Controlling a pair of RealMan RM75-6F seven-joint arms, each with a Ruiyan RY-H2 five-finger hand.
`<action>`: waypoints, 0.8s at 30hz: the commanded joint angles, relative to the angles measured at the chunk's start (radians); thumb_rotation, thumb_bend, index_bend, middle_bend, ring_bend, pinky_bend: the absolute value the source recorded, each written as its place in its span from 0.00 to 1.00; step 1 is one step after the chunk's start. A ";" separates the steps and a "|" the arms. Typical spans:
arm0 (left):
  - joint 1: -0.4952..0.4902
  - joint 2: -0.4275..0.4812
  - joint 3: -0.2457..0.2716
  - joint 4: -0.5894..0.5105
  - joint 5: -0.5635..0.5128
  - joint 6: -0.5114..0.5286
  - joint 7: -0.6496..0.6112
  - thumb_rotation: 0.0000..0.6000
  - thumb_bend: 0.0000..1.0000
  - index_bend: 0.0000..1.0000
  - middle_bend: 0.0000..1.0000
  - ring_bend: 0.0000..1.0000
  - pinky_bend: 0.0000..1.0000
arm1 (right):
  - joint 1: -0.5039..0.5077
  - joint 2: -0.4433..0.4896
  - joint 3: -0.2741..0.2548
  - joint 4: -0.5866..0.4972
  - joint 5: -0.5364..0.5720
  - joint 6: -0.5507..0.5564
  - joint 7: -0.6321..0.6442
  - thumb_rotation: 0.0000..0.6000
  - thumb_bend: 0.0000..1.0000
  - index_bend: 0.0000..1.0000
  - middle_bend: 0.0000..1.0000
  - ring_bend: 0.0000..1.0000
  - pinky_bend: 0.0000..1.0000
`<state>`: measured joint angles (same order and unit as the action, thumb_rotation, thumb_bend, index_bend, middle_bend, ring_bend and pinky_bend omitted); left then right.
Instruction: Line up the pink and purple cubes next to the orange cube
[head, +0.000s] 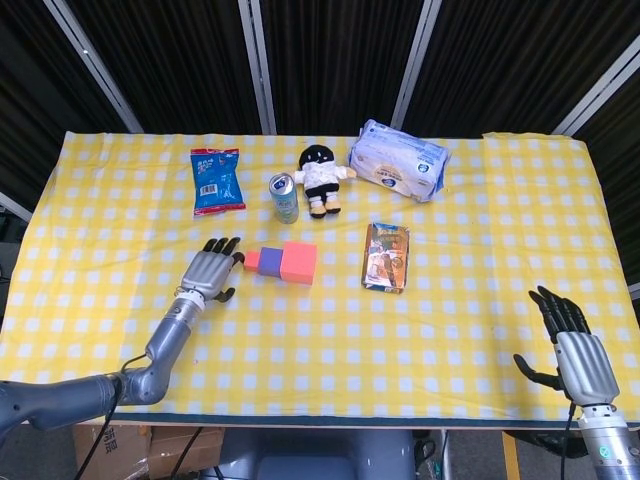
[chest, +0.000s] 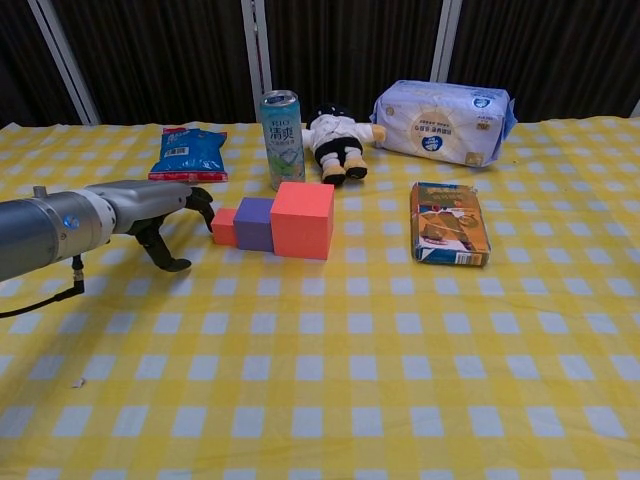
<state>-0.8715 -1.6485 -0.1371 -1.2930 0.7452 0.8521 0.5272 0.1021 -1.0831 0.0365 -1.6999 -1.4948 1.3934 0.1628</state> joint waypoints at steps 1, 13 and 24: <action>0.006 0.011 0.002 -0.008 -0.003 0.005 -0.002 1.00 0.38 0.24 0.00 0.00 0.00 | 0.000 0.000 0.000 0.000 0.000 -0.001 -0.001 1.00 0.34 0.00 0.00 0.00 0.00; 0.152 0.173 0.013 -0.184 0.157 0.173 -0.177 1.00 0.29 0.17 0.00 0.00 0.00 | 0.004 0.002 0.003 0.003 0.016 -0.012 -0.015 1.00 0.34 0.00 0.00 0.00 0.00; 0.435 0.420 0.181 -0.423 0.474 0.534 -0.292 1.00 0.13 0.00 0.00 0.00 0.00 | 0.002 -0.010 0.016 0.006 0.051 -0.005 -0.110 1.00 0.34 0.00 0.00 0.00 0.00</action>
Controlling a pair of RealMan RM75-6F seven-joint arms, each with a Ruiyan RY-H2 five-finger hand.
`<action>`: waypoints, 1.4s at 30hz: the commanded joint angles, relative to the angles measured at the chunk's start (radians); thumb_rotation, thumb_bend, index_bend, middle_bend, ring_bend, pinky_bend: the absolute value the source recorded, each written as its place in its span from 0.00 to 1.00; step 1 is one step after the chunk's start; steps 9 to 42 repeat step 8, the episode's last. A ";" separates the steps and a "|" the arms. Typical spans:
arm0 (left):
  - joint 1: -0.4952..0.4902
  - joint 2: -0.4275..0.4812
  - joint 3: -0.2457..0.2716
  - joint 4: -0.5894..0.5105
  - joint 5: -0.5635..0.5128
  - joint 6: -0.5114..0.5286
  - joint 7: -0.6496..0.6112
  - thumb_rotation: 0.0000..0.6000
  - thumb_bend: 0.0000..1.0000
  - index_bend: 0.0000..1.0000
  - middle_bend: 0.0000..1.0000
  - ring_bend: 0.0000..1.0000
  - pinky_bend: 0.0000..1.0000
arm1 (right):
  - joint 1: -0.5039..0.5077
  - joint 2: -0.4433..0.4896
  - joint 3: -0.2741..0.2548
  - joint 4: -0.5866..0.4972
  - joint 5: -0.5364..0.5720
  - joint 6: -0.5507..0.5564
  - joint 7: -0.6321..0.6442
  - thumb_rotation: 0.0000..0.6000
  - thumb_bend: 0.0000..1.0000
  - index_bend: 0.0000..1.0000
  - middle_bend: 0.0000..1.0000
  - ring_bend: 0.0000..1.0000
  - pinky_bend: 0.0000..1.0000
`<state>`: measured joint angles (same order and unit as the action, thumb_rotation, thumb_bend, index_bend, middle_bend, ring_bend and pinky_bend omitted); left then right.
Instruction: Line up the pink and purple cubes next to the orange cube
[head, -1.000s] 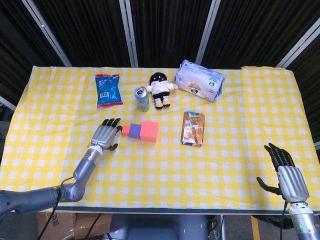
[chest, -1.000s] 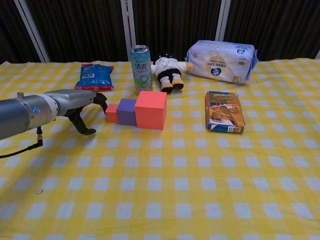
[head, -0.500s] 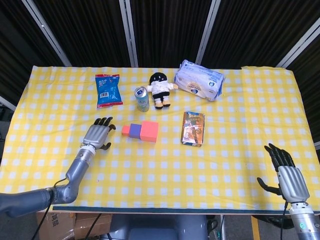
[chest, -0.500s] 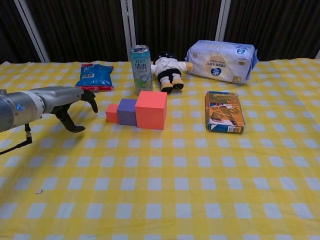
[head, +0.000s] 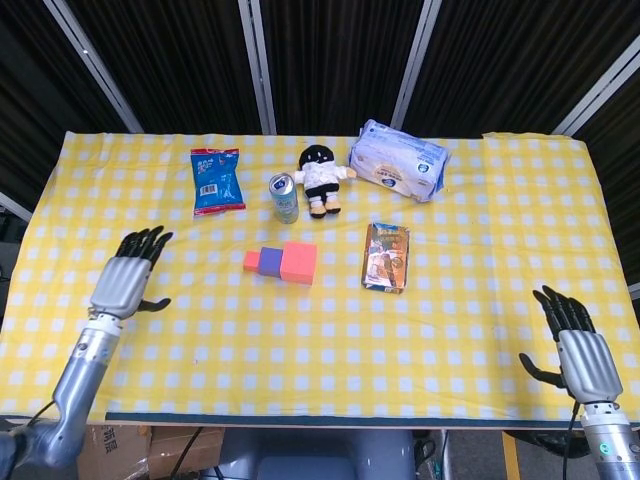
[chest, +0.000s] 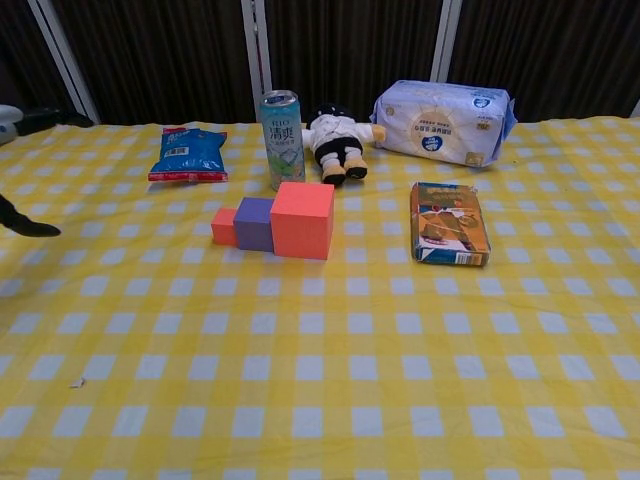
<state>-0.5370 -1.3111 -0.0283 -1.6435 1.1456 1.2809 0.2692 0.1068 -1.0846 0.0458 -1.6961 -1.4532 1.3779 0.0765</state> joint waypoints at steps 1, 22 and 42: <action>0.125 0.100 0.089 -0.085 0.088 0.128 -0.035 1.00 0.13 0.00 0.00 0.00 0.00 | -0.003 -0.013 0.010 0.006 0.011 0.018 -0.038 1.00 0.34 0.00 0.00 0.00 0.00; 0.255 0.130 0.153 -0.061 0.185 0.258 -0.081 1.00 0.13 0.00 0.00 0.00 0.00 | -0.017 -0.028 0.016 0.001 0.022 0.044 -0.063 1.00 0.35 0.00 0.00 0.00 0.00; 0.255 0.130 0.153 -0.061 0.185 0.258 -0.081 1.00 0.13 0.00 0.00 0.00 0.00 | -0.017 -0.028 0.016 0.001 0.022 0.044 -0.063 1.00 0.35 0.00 0.00 0.00 0.00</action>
